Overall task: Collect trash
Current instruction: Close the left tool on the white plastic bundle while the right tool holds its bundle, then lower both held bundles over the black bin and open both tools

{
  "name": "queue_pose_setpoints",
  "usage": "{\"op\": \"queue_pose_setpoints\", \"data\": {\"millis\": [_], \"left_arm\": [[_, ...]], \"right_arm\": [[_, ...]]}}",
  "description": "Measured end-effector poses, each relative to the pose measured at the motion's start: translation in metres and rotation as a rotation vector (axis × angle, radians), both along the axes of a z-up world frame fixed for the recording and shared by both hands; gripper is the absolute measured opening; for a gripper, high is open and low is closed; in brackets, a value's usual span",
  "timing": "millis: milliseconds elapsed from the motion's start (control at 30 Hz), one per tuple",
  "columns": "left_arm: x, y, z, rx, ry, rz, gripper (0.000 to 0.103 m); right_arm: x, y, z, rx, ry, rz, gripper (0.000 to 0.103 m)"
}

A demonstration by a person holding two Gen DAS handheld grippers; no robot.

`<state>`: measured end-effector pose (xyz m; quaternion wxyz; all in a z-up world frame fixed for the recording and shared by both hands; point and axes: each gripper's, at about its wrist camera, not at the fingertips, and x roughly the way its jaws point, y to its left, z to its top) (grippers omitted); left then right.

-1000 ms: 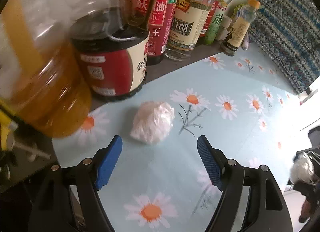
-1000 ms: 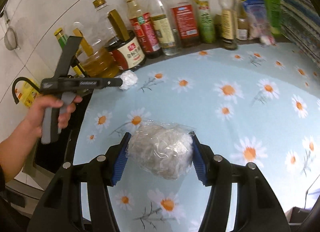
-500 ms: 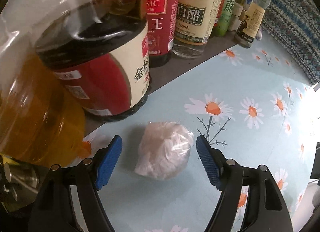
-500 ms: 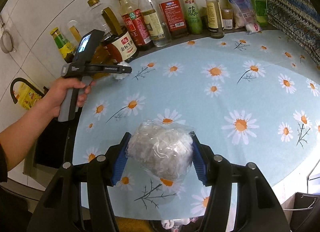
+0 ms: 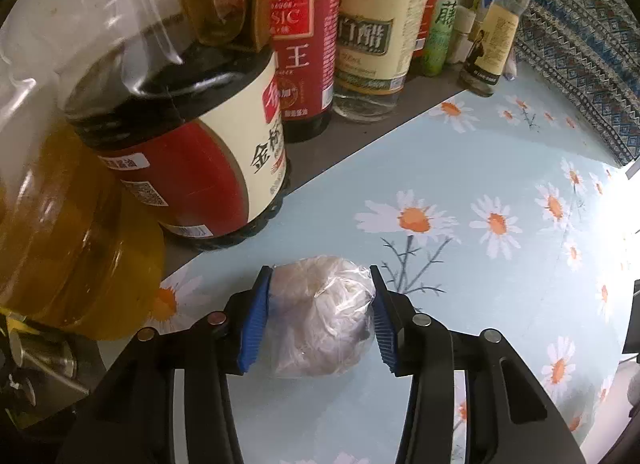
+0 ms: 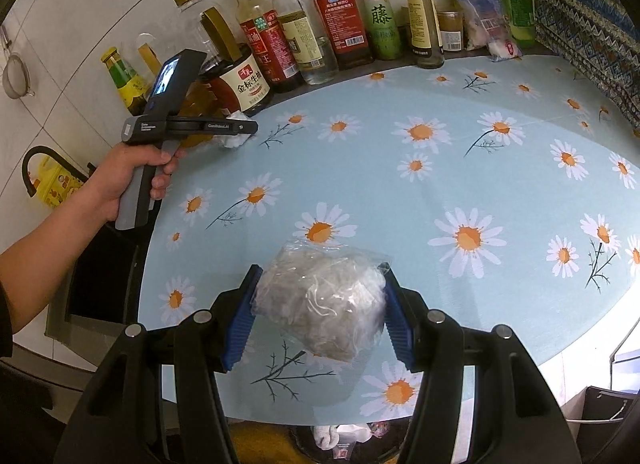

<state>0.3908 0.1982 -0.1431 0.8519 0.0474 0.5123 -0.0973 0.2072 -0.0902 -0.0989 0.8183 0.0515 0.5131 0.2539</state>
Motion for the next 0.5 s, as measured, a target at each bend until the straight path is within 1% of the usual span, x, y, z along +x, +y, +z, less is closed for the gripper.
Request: {"op": "queue_pose_setpoints", "data": {"millis": [267,500], "left_arm": [[-0.037,-0.009,0.026,-0.001,-0.032,0.026,0.044],[-0.096,-0.030,0.044,0.007,-0.045,0.089,0.044]], "right_arm": [[0.007,-0.006,-0.005,0.022,-0.006,0.083,0.058],[0.015,-0.014,-0.010,0.063,-0.015,0.188,0.058]]}}
